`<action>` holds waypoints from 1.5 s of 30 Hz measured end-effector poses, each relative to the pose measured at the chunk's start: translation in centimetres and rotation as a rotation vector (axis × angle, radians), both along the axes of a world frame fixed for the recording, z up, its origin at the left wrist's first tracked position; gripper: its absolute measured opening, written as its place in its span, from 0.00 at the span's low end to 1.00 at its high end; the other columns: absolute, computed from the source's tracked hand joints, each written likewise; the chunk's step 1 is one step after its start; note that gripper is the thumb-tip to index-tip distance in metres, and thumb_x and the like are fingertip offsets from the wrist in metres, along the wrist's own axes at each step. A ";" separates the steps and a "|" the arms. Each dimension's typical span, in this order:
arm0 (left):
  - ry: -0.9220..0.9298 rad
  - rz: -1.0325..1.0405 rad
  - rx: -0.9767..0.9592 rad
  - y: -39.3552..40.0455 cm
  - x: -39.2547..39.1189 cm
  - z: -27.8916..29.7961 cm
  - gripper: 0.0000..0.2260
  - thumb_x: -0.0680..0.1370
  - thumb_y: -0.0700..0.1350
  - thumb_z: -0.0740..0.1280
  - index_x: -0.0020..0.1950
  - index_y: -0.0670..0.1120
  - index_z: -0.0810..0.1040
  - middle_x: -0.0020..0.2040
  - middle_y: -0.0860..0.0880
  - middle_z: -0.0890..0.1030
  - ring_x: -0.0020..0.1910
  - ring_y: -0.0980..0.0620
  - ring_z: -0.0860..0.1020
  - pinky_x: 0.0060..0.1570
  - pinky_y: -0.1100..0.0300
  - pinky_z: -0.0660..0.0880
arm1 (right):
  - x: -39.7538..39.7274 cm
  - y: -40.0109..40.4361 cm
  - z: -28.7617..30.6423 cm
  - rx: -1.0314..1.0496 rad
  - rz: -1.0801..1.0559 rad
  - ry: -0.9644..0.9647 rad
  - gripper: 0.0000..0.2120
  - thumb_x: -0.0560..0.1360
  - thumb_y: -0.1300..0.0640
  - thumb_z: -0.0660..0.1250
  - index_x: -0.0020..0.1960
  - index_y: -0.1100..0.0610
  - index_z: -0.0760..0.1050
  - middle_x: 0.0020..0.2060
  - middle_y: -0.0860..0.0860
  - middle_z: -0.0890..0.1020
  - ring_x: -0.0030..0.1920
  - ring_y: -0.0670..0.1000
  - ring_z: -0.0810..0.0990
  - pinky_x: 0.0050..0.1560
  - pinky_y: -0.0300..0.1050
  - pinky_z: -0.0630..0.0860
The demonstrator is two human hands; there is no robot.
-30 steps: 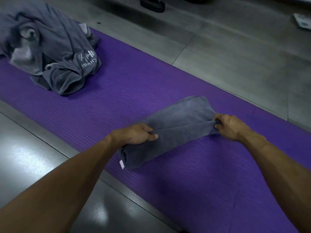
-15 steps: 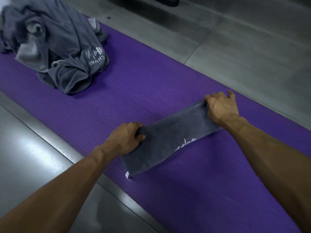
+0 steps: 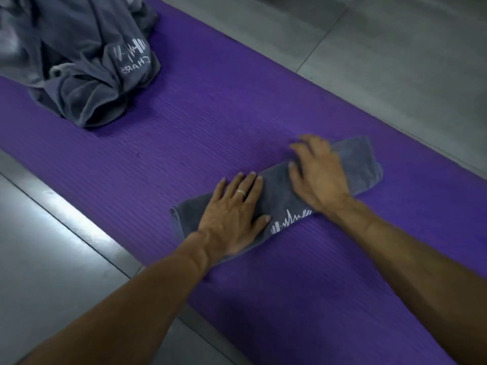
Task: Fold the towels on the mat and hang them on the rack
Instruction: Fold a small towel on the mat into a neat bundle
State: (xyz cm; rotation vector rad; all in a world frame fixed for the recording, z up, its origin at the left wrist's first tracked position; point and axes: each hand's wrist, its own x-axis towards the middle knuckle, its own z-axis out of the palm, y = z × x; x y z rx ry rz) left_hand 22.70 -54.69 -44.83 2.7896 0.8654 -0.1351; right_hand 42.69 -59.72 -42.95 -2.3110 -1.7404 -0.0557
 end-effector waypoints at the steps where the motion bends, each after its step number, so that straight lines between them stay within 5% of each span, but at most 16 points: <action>1: 0.019 0.012 0.028 -0.4 -0.3 -0.5 0.36 0.77 0.65 0.48 0.79 0.44 0.54 0.78 0.46 0.58 0.77 0.46 0.56 0.75 0.45 0.53 | -1.7 -0.5 -0.8 -0.030 0.103 0.048 0.22 0.76 0.51 0.57 0.66 0.60 0.73 0.67 0.60 0.73 0.67 0.61 0.70 0.66 0.58 0.67; 5: 0.013 0.044 0.038 -0.9 -1.0 -1.2 0.36 0.77 0.66 0.48 0.79 0.44 0.55 0.78 0.46 0.58 0.76 0.45 0.58 0.74 0.45 0.55 | 0.6 -3.2 -2.8 -0.315 0.337 -0.078 0.30 0.79 0.41 0.49 0.77 0.52 0.58 0.77 0.53 0.60 0.76 0.54 0.57 0.75 0.56 0.54; 10: 0.019 0.037 0.026 -0.7 -0.8 -1.2 0.36 0.77 0.67 0.49 0.79 0.45 0.56 0.78 0.46 0.59 0.75 0.44 0.61 0.73 0.45 0.57 | 11.8 -4.2 -2.0 -0.507 0.047 -0.176 0.37 0.75 0.31 0.32 0.79 0.48 0.44 0.79 0.51 0.51 0.78 0.53 0.49 0.75 0.61 0.45; 14: 0.019 0.048 0.019 -0.8 -0.9 -0.9 0.37 0.76 0.67 0.48 0.79 0.46 0.53 0.79 0.47 0.57 0.75 0.45 0.59 0.74 0.46 0.55 | 12.6 -3.3 -0.3 -0.440 -0.197 -0.123 0.37 0.76 0.35 0.36 0.79 0.53 0.49 0.78 0.56 0.52 0.78 0.57 0.47 0.75 0.63 0.42; 18: 0.024 0.046 0.010 -0.8 -0.9 -0.8 0.38 0.76 0.69 0.45 0.79 0.47 0.48 0.80 0.48 0.52 0.77 0.47 0.54 0.75 0.48 0.51 | 4.1 -5.0 -1.0 -0.209 0.161 -0.062 0.30 0.80 0.44 0.47 0.76 0.59 0.61 0.76 0.59 0.61 0.77 0.59 0.56 0.75 0.61 0.52; 20: 0.016 0.026 0.007 -0.6 -1.2 -0.8 0.39 0.75 0.69 0.45 0.79 0.47 0.47 0.80 0.48 0.50 0.78 0.47 0.52 0.76 0.48 0.49 | 2.5 -6.6 -2.2 -0.327 0.302 -0.083 0.30 0.80 0.41 0.45 0.78 0.53 0.56 0.78 0.54 0.56 0.77 0.55 0.53 0.75 0.58 0.51; 26: 0.033 -0.153 0.089 -0.3 -5.3 -1.1 0.45 0.71 0.74 0.54 0.79 0.47 0.52 0.79 0.42 0.52 0.78 0.42 0.50 0.75 0.44 0.47 | 8.6 -7.8 -1.8 -0.529 -0.034 -0.110 0.33 0.74 0.33 0.30 0.76 0.44 0.33 0.78 0.46 0.39 0.78 0.48 0.39 0.75 0.55 0.38; 29: 0.042 -0.205 0.107 -0.4 -8.1 -0.9 0.45 0.69 0.71 0.59 0.79 0.47 0.54 0.78 0.40 0.54 0.77 0.38 0.53 0.74 0.41 0.52 | 6.2 -6.8 -1.3 -0.532 -0.115 -0.095 0.33 0.77 0.38 0.35 0.79 0.50 0.42 0.79 0.51 0.45 0.78 0.54 0.44 0.75 0.61 0.42; 33: -0.040 -0.301 0.106 -0.4 -11.0 -0.3 0.36 0.66 0.57 0.65 0.71 0.45 0.67 0.73 0.38 0.65 0.74 0.36 0.62 0.72 0.42 0.60 | -0.2 -6.0 0.7 -0.343 -0.020 0.001 0.30 0.75 0.45 0.51 0.71 0.61 0.68 0.70 0.63 0.68 0.69 0.63 0.68 0.70 0.62 0.63; 38: -0.184 -0.194 -0.021 0.5 -12.3 1.9 0.19 0.72 0.53 0.57 0.60 0.47 0.70 0.56 0.44 0.80 0.59 0.42 0.79 0.52 0.49 0.79 | -8.5 -4.4 3.0 -0.326 0.214 0.272 0.24 0.77 0.45 0.61 0.68 0.56 0.72 0.66 0.54 0.74 0.66 0.55 0.72 0.68 0.52 0.67; 43: -0.433 0.210 -0.415 3.2 -9.4 5.7 0.12 0.76 0.49 0.66 0.58 0.50 0.70 0.47 0.50 0.81 0.45 0.48 0.79 0.46 0.55 0.75 | -12.9 -3.1 5.1 -0.285 0.175 0.670 0.27 0.71 0.47 0.73 0.68 0.50 0.70 0.59 0.47 0.78 0.59 0.47 0.76 0.61 0.45 0.72; 45: -0.531 0.268 -0.534 4.0 -8.3 6.6 0.09 0.74 0.52 0.66 0.51 0.51 0.71 0.41 0.54 0.79 0.41 0.54 0.78 0.43 0.57 0.74 | -12.8 -2.5 5.7 -0.195 0.068 0.783 0.21 0.72 0.48 0.73 0.62 0.49 0.72 0.53 0.47 0.80 0.53 0.47 0.78 0.56 0.46 0.75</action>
